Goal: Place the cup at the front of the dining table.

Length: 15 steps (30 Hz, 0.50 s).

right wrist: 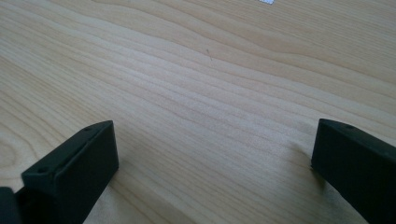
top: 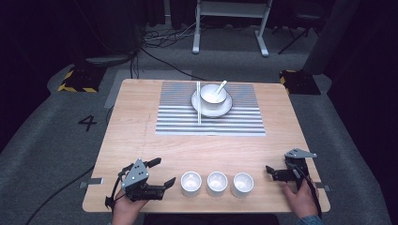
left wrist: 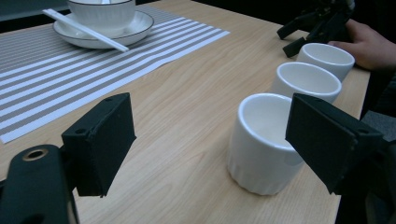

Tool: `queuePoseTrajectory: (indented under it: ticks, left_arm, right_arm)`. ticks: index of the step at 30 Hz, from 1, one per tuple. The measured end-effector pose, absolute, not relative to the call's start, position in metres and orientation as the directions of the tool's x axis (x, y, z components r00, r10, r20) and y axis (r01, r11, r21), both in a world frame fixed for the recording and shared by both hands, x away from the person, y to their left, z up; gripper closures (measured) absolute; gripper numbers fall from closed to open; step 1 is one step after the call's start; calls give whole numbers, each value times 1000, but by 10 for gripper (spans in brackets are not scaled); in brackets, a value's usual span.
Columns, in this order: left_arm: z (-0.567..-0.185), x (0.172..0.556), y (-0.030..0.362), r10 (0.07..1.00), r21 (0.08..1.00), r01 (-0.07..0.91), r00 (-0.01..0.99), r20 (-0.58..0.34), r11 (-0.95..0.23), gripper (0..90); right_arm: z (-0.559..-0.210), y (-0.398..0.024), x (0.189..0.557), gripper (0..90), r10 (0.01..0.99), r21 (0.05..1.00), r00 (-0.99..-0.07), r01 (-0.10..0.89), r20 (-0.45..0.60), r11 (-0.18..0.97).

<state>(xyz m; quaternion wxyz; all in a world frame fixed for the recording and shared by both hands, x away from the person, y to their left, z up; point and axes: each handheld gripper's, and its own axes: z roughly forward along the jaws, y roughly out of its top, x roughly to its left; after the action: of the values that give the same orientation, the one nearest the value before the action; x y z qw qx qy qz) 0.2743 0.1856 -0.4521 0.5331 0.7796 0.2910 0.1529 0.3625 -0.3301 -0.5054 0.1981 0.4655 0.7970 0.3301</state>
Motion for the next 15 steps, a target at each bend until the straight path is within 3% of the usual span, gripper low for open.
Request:
queuePoseTrajectory:
  ticks: [15]
  left_arm:
    - [-450,276,147,504,920,259,860,-81,-295,152]
  right_arm:
    - [-505,-330,362,6,873,710,-488,612,-8,348]
